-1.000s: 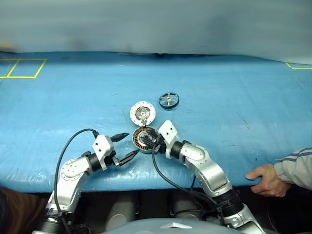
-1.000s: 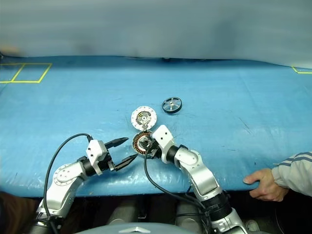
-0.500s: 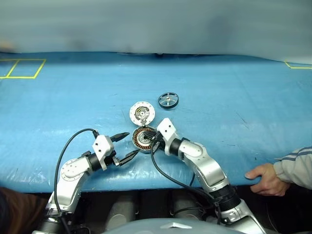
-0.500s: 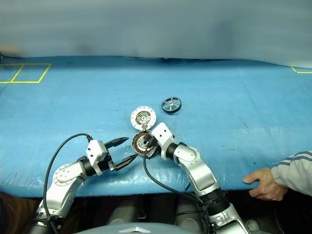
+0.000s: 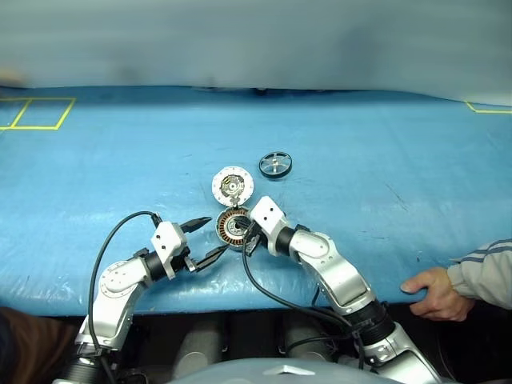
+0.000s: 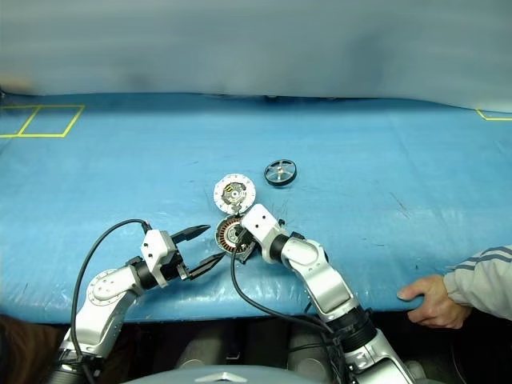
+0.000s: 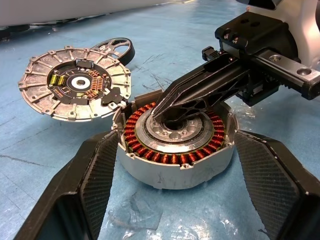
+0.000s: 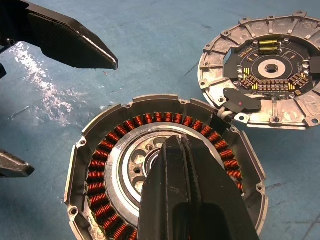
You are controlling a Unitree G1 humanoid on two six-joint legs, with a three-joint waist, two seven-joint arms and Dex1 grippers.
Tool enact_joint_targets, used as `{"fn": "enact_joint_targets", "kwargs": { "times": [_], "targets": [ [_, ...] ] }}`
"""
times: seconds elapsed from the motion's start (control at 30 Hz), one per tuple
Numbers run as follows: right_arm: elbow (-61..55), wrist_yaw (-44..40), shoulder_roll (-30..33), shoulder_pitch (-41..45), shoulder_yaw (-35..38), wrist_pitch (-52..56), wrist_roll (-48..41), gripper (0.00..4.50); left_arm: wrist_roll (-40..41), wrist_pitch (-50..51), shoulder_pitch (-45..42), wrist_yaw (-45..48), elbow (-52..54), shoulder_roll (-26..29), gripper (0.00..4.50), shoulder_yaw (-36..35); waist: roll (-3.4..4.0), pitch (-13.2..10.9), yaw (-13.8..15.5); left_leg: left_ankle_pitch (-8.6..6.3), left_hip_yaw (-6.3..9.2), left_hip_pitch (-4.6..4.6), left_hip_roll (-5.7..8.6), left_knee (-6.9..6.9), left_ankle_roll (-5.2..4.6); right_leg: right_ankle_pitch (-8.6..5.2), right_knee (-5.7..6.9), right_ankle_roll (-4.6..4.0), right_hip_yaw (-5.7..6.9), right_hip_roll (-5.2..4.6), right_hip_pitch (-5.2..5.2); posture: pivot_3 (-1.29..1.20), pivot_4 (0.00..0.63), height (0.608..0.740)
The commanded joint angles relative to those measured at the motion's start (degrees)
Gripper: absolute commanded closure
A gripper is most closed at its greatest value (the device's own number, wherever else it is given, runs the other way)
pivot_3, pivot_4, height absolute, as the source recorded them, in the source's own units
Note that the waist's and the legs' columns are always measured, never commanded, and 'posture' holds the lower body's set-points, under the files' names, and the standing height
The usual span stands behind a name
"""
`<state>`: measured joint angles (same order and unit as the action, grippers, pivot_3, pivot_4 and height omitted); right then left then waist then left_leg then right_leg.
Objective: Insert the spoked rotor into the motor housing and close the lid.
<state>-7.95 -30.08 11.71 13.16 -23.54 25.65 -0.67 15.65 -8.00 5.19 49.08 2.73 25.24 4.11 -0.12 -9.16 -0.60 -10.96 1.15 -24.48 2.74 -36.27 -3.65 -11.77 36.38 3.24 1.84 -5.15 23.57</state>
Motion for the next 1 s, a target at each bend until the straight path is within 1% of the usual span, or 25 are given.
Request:
{"fn": "enact_joint_targets", "kwargs": {
  "times": [0.03,0.23,0.53,0.73,0.87,0.97,1.0],
  "targets": [
    [-2.5,-0.7,0.3,-0.1,0.3,0.7,-0.6,4.47,-0.3,-1.1,-0.4,0.0,0.3,-0.1,0.62,0.0,0.00,0.0,0.0,0.00,0.00,0.00,0.00,0.00,0.00,0.00,0.01,0.00,0.00,0.00,0.00,0.00,0.150,0.740],
    [-3.6,-0.7,0.2,0.4,0.2,1.3,-0.5,4.47,-0.4,-1.3,-0.7,0.0,0.0,-0.1,0.62,0.0,0.00,0.0,0.0,0.00,0.00,-0.01,-0.01,-0.01,0.00,-0.01,0.02,-0.03,0.01,0.02,0.01,0.00,0.150,0.740],
    [-2.2,-1.1,1.2,0.5,-0.6,1.6,0.5,4.47,-0.4,-1.6,-0.5,-0.3,0.0,-0.2,0.62,-0.1,0.00,0.0,0.0,0.00,0.00,-0.01,-0.02,-0.01,0.00,-0.01,0.03,-0.03,0.01,0.01,0.01,0.00,0.150,0.740],
    [-7.6,-1.9,-0.1,-0.2,5.1,0.5,-5.9,4.47,0.0,-1.6,-0.7,-0.2,0.0,-0.2,0.62,-0.4,0.00,0.0,0.1,0.01,0.00,-0.03,-0.02,-0.01,0.00,-0.02,0.02,-0.03,0.01,-0.03,0.02,0.00,0.150,0.740],
    [-8.9,-0.9,2.7,1.3,9.8,1.0,-6.1,4.47,0.0,-1.6,-1.0,-0.1,-0.2,-0.1,0.62,-0.4,-0.01,0.0,0.1,0.00,0.00,-0.03,-0.02,-0.02,0.01,-0.02,0.02,-0.03,0.01,-0.04,0.02,0.00,0.150,0.740],
    [-5.2,-0.1,7.0,3.6,11.9,0.3,-3.2,4.47,-0.1,-1.7,-1.3,-0.2,-0.5,-0.2,0.62,-0.4,-0.01,0.0,0.2,0.00,0.00,-0.04,-0.02,-0.07,0.01,-0.01,0.02,-0.02,0.02,-0.04,0.01,0.00,0.150,0.740],
    [-3.3,0.1,8.0,4.6,12.4,-0.3,-2.6,4.30,-0.1,-1.8,-1.5,-0.2,-0.6,-0.3,0.62,-0.4,-0.01,0.0,0.1,0.00,-0.01,-0.05,-0.02,-0.09,0.01,-0.01,0.02,-0.02,0.02,-0.04,0.01,0.00,0.150,0.740]
  ]
}}
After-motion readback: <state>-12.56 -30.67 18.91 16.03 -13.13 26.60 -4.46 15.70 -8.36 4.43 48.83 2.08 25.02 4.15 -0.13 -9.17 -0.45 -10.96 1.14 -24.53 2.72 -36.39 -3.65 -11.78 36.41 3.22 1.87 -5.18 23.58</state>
